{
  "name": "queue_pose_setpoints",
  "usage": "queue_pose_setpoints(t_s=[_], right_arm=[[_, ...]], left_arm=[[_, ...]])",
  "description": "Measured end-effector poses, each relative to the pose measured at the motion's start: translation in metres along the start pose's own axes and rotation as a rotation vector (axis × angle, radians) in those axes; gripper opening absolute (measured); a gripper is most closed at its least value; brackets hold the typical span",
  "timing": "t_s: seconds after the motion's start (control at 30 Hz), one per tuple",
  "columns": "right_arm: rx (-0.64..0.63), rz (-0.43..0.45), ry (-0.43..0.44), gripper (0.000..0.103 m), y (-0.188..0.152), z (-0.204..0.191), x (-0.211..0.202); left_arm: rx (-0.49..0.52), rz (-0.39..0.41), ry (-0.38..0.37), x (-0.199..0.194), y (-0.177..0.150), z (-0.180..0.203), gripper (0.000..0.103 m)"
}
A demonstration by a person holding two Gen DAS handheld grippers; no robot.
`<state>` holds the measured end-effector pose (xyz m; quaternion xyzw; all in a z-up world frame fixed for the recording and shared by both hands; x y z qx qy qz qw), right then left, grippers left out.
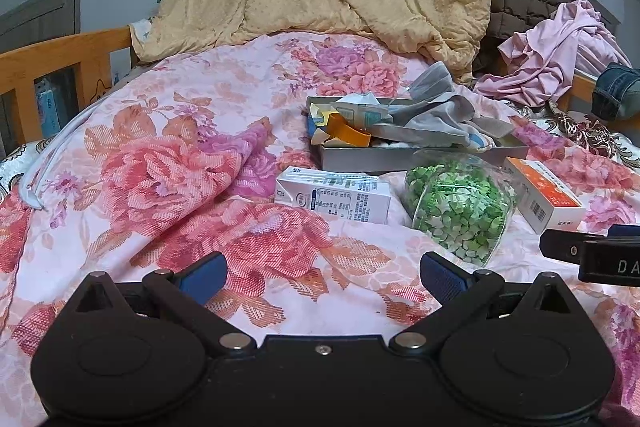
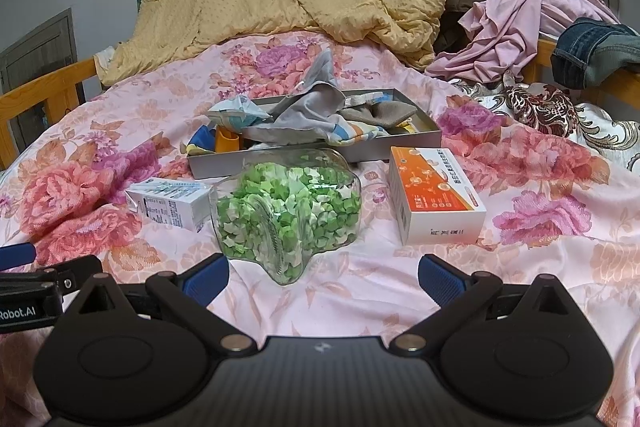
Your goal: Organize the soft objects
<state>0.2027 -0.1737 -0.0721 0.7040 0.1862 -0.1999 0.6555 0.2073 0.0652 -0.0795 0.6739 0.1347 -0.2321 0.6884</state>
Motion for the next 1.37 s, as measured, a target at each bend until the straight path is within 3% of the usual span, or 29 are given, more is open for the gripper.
queue_pose_setpoints(t_s=[1.37], right_arm=[[0.01, -0.017, 0.002, 0.103, -0.0032, 0.0007, 0.0012]], left_arm=[[0.011, 0.003, -0.01, -0.0006, 0.0015, 0.0004, 0.102]])
Point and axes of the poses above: each gripper's, at about its wrist camera, not at the fingertips, and x roughly the way its jaws point, z to its right, y to its top, the point moved 4 cm from there along x, roughly the way its jaws point
